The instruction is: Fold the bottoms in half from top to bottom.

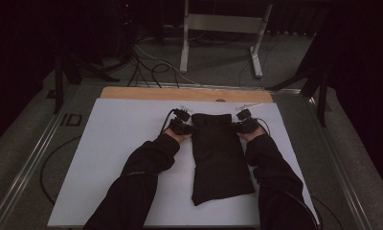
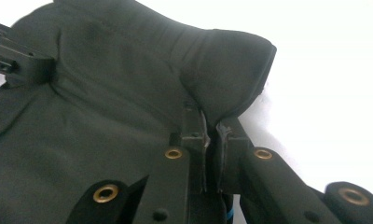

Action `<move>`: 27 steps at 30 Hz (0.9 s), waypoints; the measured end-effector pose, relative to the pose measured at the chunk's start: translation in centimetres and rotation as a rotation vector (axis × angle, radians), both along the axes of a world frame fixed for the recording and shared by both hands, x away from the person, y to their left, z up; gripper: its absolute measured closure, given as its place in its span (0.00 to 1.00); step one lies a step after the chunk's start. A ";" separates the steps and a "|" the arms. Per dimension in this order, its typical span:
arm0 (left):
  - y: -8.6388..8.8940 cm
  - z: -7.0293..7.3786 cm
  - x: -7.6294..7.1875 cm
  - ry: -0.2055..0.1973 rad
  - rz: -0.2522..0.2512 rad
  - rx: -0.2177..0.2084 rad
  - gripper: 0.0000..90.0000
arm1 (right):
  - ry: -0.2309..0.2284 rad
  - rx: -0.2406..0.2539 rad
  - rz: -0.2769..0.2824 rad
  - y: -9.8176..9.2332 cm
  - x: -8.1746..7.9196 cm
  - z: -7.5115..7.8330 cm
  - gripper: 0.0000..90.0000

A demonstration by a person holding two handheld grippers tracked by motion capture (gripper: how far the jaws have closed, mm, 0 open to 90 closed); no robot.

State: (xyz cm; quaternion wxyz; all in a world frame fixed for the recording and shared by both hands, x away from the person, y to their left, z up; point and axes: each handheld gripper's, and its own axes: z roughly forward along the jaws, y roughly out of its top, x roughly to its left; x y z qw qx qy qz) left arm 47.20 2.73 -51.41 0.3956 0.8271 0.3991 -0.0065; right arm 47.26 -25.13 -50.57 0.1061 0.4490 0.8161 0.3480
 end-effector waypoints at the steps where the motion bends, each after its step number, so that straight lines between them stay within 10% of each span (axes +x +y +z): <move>1: 0.0 0.1 0.1 -0.003 -0.003 0.001 0.96 | -0.002 0.007 -0.005 0.0 0.0 0.1 0.94; 16: 0.7 3.3 1.6 -0.076 -0.081 0.029 0.96 | -0.048 0.030 -0.015 0.3 -0.1 2.0 0.94; 27: 1.1 4.3 0.6 -0.095 -0.141 -0.031 0.96 | -0.074 0.057 -0.002 -0.5 -1.1 3.3 0.94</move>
